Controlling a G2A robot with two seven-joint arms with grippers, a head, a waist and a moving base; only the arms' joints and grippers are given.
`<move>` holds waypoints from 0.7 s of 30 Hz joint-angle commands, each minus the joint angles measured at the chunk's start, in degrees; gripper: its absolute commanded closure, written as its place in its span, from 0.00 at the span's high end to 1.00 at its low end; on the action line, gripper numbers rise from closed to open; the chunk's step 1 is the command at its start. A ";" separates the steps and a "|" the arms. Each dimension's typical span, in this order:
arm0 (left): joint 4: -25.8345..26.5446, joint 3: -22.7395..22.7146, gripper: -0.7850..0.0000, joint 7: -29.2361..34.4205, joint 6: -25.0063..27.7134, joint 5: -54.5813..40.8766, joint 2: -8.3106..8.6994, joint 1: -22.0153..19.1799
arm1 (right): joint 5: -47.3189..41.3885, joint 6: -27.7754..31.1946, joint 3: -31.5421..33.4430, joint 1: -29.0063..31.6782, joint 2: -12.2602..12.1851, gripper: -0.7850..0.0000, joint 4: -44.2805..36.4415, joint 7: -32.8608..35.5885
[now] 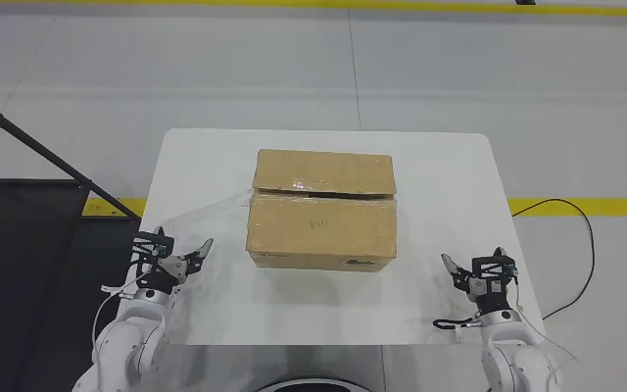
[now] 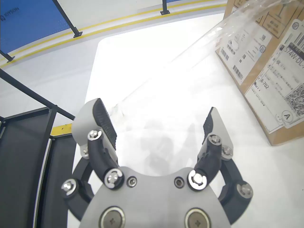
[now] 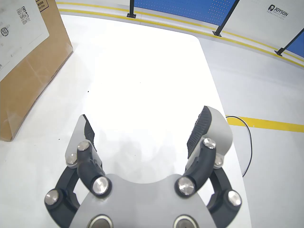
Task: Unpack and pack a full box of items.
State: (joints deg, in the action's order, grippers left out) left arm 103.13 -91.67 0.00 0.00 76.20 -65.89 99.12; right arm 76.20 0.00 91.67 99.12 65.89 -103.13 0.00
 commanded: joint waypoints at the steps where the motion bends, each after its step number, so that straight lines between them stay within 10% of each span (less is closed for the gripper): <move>1: 0.00 0.00 1.00 0.00 0.00 0.00 0.00 0.00 | 0.00 0.00 0.00 0.00 0.00 1.00 0.00 0.00; 21: 4.34 -6.75 1.00 -12.83 12.06 -12.25 0.11 2.83 | -6.79 4.11 1.29 0.27 0.17 1.00 -10.92 7.04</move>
State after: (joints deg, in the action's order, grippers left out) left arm 107.27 -97.89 -12.16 10.78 65.72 -65.77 101.79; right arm 70.82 3.34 92.67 99.68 66.08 -112.98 5.36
